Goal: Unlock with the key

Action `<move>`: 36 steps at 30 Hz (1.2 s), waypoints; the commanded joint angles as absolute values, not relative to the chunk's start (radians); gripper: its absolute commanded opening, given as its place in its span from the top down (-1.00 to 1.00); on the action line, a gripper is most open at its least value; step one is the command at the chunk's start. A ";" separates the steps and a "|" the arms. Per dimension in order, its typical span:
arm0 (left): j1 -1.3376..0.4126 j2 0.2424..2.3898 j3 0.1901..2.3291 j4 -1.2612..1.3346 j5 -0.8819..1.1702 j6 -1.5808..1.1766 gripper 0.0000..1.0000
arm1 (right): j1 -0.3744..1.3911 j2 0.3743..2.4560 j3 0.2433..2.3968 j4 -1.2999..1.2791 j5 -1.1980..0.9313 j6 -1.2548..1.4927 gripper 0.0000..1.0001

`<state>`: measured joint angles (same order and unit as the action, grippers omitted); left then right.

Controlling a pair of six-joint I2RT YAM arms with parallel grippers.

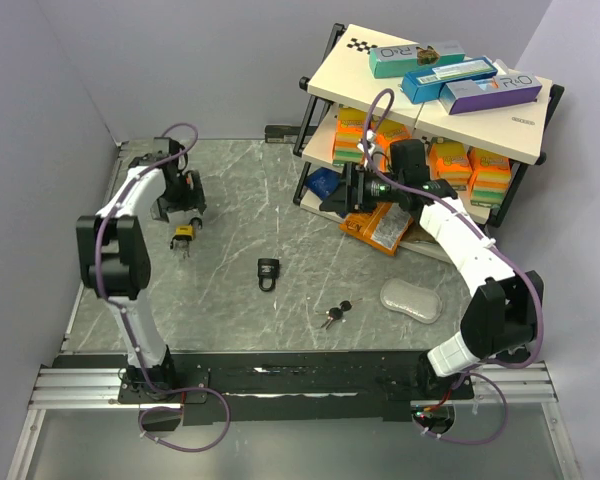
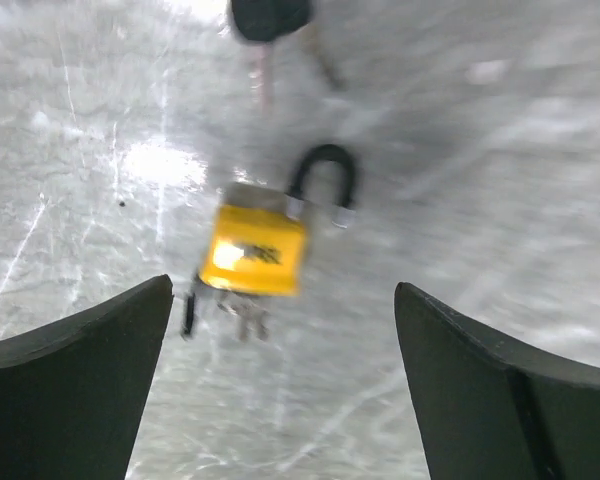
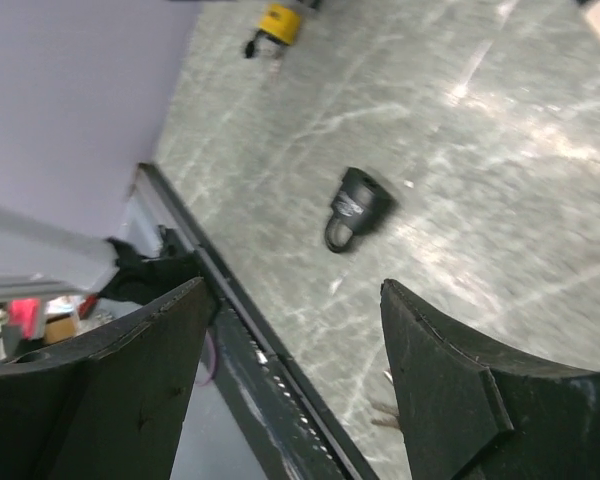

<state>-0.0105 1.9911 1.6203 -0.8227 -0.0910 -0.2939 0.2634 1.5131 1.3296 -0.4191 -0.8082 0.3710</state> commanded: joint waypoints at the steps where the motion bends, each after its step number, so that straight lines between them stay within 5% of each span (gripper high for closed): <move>1: -0.051 1.789 1.559 -0.704 -0.008 -0.336 -0.93 | 0.294 1.450 1.332 -0.528 -0.666 0.289 -0.53; 15: -0.363 1.450 1.145 -0.318 0.188 -0.514 -0.93 | 0.443 1.479 1.114 -0.566 -0.474 0.290 -0.51; 23: -0.420 1.459 0.988 -0.198 0.249 -0.719 -0.93 | 0.468 1.467 0.951 -0.558 -0.471 0.334 -0.51; 36: -0.482 1.557 0.999 -0.232 0.186 -0.689 -0.94 | 0.526 1.428 0.796 -0.537 -0.462 0.423 -0.51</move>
